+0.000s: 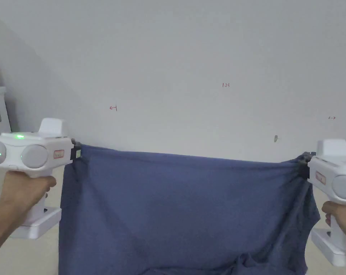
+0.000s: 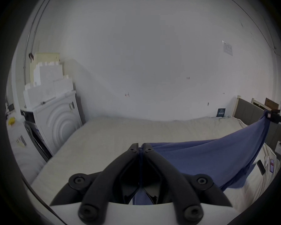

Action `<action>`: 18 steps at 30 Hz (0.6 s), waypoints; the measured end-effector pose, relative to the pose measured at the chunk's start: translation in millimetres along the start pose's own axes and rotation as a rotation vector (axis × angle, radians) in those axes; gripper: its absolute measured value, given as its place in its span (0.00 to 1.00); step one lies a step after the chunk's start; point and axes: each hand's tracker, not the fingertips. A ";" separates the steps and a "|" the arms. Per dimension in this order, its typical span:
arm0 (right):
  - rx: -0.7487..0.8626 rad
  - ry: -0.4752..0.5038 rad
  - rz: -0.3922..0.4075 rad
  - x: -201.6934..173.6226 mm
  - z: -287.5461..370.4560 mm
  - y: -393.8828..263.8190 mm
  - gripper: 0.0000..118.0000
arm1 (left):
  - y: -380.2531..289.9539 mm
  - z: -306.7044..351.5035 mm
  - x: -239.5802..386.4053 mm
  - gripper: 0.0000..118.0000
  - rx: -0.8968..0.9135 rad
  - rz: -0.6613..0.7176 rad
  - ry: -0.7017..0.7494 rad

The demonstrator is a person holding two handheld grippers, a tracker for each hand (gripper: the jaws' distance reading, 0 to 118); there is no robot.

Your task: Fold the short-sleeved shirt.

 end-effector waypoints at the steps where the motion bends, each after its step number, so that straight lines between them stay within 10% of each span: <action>1: 0.012 -0.006 0.006 -3.9 6.7 10.3 0.02 | 8.7 0.5 -1.2 0.00 0.004 0.004 -0.001; 18: 0.085 -0.093 -0.055 1.2 -69.7 113.2 0.02 | 101.7 -71.0 10.5 0.00 0.061 0.032 0.019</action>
